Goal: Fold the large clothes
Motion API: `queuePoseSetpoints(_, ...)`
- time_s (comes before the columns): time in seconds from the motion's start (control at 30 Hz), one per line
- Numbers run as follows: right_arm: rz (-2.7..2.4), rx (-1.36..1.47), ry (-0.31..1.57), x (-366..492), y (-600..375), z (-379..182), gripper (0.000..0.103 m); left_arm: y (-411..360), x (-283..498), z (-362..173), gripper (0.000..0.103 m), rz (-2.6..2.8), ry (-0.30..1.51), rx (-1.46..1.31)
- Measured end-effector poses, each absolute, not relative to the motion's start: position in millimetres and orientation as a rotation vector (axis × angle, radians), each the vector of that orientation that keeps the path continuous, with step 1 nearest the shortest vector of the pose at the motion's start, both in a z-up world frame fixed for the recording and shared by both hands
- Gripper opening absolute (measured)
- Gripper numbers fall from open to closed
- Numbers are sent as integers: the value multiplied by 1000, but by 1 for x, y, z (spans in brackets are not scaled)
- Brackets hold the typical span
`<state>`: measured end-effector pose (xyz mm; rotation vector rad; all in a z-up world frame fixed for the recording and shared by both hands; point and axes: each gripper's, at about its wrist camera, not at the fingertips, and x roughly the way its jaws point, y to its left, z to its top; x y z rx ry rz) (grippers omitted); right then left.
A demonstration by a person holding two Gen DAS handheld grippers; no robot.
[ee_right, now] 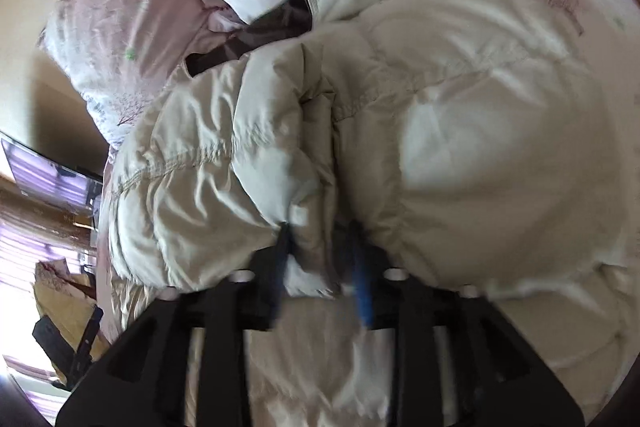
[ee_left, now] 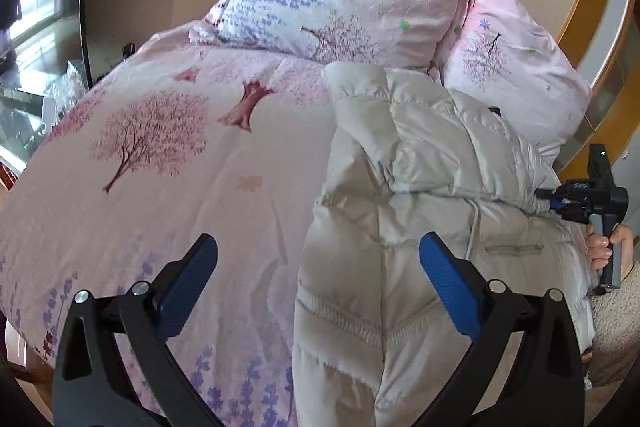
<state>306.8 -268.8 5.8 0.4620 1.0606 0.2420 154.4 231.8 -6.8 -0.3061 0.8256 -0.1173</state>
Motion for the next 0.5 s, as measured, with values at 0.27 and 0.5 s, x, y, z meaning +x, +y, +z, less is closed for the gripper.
queuePoseSetpoints(0.27, 279, 482, 855, 211, -347, 46, 86, 247, 130, -17, 101, -247, 868, -413)
queuePoseSetpoints(0.5, 195, 673, 903, 137, -429, -5, 86, 250, 100, -24, 100, -308, 866, -456)
